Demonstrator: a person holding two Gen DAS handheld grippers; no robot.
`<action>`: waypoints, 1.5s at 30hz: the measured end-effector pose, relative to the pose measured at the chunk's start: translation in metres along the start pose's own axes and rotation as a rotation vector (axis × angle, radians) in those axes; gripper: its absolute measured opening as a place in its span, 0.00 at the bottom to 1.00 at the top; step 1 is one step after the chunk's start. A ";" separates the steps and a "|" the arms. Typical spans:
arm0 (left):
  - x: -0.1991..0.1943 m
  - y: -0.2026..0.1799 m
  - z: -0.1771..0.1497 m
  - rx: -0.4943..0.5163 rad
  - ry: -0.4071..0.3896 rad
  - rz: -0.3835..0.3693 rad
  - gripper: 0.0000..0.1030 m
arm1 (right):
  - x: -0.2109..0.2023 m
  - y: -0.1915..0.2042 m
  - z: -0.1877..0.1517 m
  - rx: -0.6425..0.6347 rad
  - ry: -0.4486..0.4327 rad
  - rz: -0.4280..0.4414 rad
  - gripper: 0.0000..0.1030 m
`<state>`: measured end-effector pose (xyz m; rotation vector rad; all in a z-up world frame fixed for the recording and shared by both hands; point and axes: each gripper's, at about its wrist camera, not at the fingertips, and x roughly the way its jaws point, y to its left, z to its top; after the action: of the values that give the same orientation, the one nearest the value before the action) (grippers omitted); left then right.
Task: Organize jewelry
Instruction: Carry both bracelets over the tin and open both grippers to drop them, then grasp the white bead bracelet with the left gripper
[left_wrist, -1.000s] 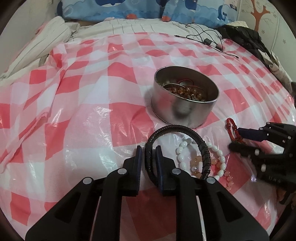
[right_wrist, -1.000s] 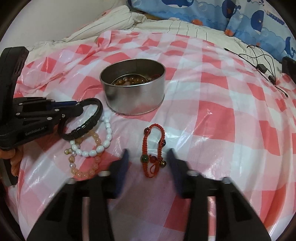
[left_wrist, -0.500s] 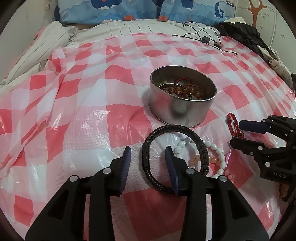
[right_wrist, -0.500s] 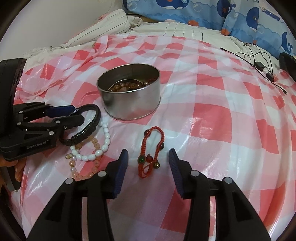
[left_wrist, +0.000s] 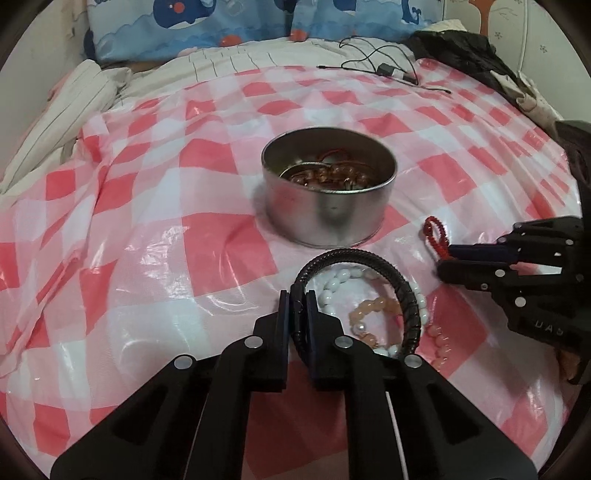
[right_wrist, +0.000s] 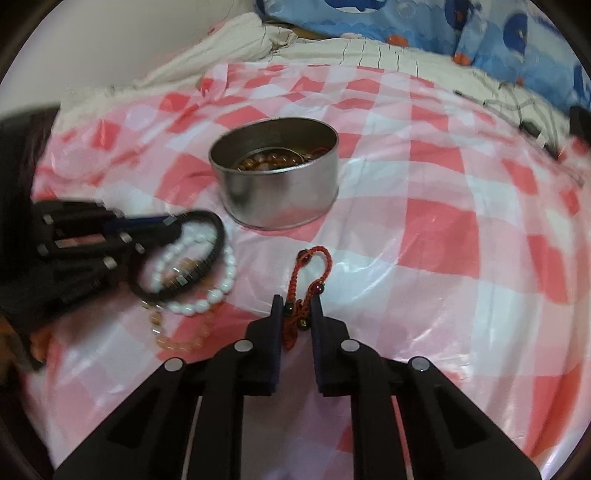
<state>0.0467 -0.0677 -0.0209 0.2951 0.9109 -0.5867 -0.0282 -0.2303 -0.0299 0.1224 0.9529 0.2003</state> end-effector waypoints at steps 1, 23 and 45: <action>-0.002 0.002 0.001 -0.015 -0.006 -0.017 0.07 | -0.003 -0.002 0.001 0.022 -0.013 0.033 0.14; 0.002 0.015 0.092 -0.100 -0.118 -0.061 0.07 | -0.041 0.005 0.076 -0.053 -0.206 0.016 0.14; -0.047 0.059 -0.022 -0.237 -0.087 -0.026 0.38 | -0.026 0.014 0.026 -0.056 -0.132 -0.076 0.51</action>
<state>0.0449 0.0074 0.0039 0.0440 0.8910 -0.5057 -0.0230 -0.2232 0.0079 0.0474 0.8182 0.1471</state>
